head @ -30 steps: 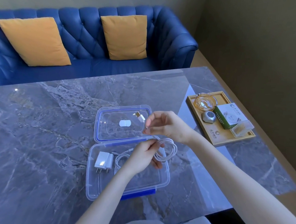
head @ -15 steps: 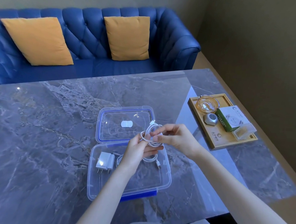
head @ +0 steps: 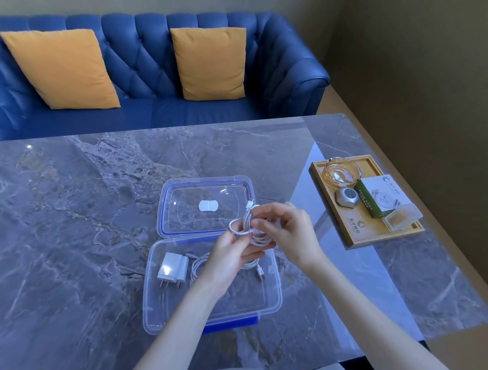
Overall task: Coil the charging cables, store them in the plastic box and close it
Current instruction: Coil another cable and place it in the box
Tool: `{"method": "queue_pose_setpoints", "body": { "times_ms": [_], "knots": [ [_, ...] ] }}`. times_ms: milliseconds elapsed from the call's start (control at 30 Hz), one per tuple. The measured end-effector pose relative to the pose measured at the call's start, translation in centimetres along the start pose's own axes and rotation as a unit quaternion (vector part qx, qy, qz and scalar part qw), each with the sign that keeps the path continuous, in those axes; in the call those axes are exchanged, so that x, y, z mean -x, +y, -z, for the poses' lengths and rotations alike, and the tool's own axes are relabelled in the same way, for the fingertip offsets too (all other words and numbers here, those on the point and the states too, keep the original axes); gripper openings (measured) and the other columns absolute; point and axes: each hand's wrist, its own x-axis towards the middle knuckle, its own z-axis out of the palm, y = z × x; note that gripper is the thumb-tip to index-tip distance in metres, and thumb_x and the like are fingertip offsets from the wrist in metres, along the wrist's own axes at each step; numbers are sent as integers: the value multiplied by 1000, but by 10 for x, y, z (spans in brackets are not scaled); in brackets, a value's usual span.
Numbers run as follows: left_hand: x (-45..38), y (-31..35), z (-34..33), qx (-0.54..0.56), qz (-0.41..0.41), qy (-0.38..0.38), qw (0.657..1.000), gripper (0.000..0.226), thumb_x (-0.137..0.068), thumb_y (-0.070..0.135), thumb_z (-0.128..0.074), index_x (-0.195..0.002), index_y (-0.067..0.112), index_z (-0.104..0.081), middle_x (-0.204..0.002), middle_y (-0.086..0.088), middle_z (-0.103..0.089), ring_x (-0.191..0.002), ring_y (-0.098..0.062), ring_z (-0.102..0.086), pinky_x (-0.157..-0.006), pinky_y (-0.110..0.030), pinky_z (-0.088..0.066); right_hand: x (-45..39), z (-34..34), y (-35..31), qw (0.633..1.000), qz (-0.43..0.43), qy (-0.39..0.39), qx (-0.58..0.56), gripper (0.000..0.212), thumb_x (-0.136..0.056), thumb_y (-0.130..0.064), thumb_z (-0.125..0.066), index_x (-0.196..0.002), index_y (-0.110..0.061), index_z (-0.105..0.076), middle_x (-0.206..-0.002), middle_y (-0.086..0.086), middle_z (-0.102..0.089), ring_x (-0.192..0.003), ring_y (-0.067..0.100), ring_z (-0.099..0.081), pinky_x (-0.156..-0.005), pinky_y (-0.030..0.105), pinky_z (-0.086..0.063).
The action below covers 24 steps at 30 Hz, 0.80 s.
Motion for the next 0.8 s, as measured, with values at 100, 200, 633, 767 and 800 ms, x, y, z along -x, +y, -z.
{"method": "queue_pose_setpoints", "body": {
  "times_ms": [100, 200, 633, 767, 800],
  "knots": [
    [1, 0, -3, 3, -5, -9, 1000, 23, -97, 14, -36, -115, 12, -50, -99, -6, -68, -87, -18, -71, -85, -30, -52, 4, -8, 4, 997, 37, 56, 31, 20, -75, -17, -74, -71, -36, -68, -72, -16, -58, -78, 8, -44, -69, 10, -37],
    [2, 1, -4, 17, -15, -3, 1000, 22, -97, 12, -36, -113, 14, -52, -94, -6, -69, -84, -17, -71, -88, -34, -51, 5, -12, 12, 990, 77, 99, 61, 11, -75, -14, -73, -78, -24, -73, -72, -21, -58, -84, 10, -44, -74, 6, -35],
    [4, 1, -9, 35, -9, 7, 999, 24, -97, 14, -39, -116, 12, -54, -103, -13, -70, -95, -32, -69, -83, -34, -56, -2, -2, 19, 965, -196, -64, -163, 14, -86, -10, -56, -94, -5, -67, -76, 3, -63, -70, 11, -60, -67, 24, -51],
    [4, 5, -5, 46, 48, -7, 998, 19, -97, 20, -40, -107, 17, -55, -89, -9, -74, -74, -25, -73, -60, -25, -57, 0, 1, 21, 975, -169, -95, -106, 24, -89, -27, -57, -85, -5, -64, -70, 1, -56, -61, 11, -50, -56, 21, -41],
    [4, 6, -3, 30, 63, -11, 998, 17, -96, 23, -41, -104, 19, -56, -85, -9, -75, -70, -23, -73, -56, -25, -56, 0, 2, 20, 976, -167, -102, -99, 24, -90, -28, -55, -83, -7, -62, -67, 0, -53, -58, 11, -47, -53, 20, -40]
  ]
}}
